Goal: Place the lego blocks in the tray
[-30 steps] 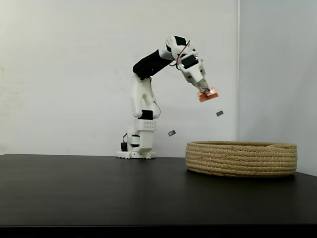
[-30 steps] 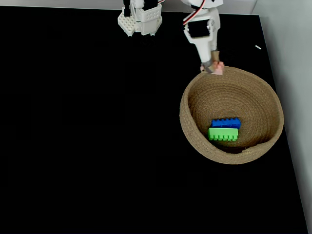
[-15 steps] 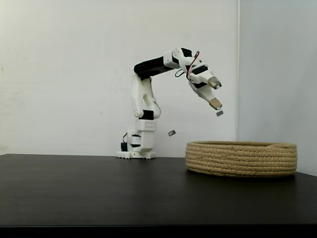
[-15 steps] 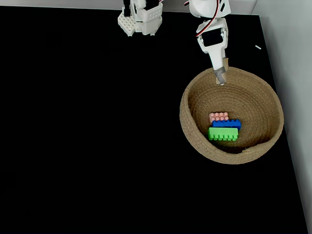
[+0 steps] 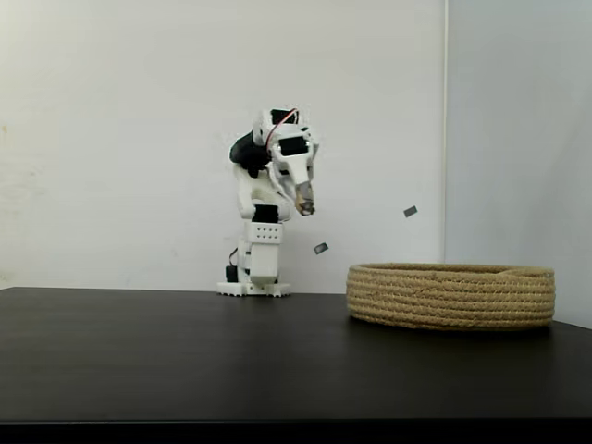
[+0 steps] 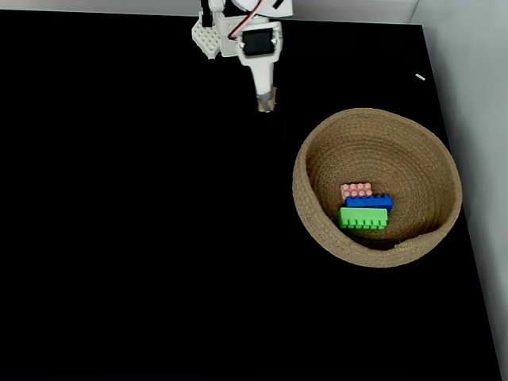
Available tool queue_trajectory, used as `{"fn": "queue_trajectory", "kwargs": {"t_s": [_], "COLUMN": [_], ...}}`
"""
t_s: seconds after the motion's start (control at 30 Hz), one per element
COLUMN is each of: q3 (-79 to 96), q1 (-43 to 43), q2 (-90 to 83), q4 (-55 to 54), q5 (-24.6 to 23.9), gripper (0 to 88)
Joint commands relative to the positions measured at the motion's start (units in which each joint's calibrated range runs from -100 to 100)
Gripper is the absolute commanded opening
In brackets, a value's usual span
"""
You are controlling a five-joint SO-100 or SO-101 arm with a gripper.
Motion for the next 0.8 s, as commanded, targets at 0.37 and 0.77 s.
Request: {"fn": "queue_trajectory", "kwargs": {"t_s": [0.37, 0.77], "q3": [41.12, 44.68], "q1": [10.25, 10.33], "q2": [-37.84, -42.14], "q4": [0.37, 4.78], "q5": [10.5, 9.82], "gripper": [0.1, 0.1]}}
